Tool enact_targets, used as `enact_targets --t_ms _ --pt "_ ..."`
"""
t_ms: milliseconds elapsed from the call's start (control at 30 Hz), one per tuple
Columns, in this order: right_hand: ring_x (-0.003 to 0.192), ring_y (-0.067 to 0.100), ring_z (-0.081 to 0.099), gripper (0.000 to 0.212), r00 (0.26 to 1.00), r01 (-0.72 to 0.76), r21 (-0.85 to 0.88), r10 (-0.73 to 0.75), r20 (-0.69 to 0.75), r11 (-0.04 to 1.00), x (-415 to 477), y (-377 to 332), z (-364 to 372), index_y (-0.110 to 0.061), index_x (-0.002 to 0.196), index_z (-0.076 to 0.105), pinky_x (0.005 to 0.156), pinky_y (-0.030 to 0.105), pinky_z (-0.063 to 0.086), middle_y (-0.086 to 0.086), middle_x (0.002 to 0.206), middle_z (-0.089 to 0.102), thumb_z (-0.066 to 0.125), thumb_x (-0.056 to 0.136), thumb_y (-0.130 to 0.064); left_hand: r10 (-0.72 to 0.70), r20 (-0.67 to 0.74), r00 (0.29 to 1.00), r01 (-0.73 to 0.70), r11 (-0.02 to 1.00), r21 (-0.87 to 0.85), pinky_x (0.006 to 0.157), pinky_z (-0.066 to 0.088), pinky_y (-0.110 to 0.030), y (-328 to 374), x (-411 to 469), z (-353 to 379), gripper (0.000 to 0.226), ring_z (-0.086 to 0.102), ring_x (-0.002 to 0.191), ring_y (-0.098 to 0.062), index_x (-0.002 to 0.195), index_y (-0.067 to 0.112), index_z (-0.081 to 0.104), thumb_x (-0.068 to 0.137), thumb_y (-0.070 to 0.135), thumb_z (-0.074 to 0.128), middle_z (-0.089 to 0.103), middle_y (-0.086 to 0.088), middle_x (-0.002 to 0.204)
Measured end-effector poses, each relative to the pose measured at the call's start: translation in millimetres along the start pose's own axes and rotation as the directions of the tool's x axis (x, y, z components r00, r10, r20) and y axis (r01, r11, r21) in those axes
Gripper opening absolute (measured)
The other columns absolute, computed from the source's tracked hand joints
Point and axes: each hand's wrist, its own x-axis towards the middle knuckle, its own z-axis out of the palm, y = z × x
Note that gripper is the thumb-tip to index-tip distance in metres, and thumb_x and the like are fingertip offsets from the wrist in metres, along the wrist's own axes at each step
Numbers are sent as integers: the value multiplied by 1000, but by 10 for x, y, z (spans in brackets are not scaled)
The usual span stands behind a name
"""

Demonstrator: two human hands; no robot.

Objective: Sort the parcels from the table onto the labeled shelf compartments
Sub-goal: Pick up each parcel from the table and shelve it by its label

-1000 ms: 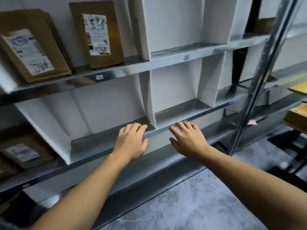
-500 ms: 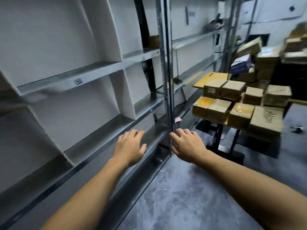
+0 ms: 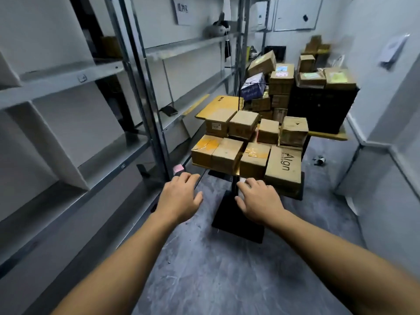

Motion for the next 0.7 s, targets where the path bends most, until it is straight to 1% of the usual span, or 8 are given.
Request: enact_targets --t_ms 167,367,500,633,700 --pt "118 31 54 45 994 -100 28 99 43 995 140 328 198 -24 134 47 86 43 47 7 133 52 42 98 -50 85 55 995 -81 995 -58 99 40 -40 164 466 336 52 47 122 -24 143 25 40 95 43 47 47 0 139" --pt "117 30 53 45 970 -234 35 231 80 971 432 655 496 -23 136 46 88 44 47 6 133 53 42 99 -49 202 91 975 -187 971 -149 101 40 -39 322 1140 748 51 47 123 -22 143 26 39 96 44 46 47 1 141" --pt "117 28 54 46 936 -342 40 337 99 939 719 845 624 -26 137 47 89 44 48 3 131 53 44 98 -51 281 125 951 -248 942 -226 104 40 -38 449 1626 960 52 44 125 -19 145 27 37 96 44 47 45 3 142" --pt "118 29 53 44 877 -478 72 470 101 875 892 1077 718 -26 134 49 90 43 49 2 129 54 46 97 -49 411 187 892 -361 899 -250 103 40 -38 609 2091 1195 53 45 124 -19 145 27 37 96 45 47 45 3 142" --pt "119 30 52 42 844 -533 87 522 124 842 903 1182 762 -25 132 50 90 44 48 3 128 54 47 97 -48 447 209 870 -388 881 -270 104 40 -39 701 2254 1314 53 45 125 -19 145 27 38 96 45 48 45 3 143"
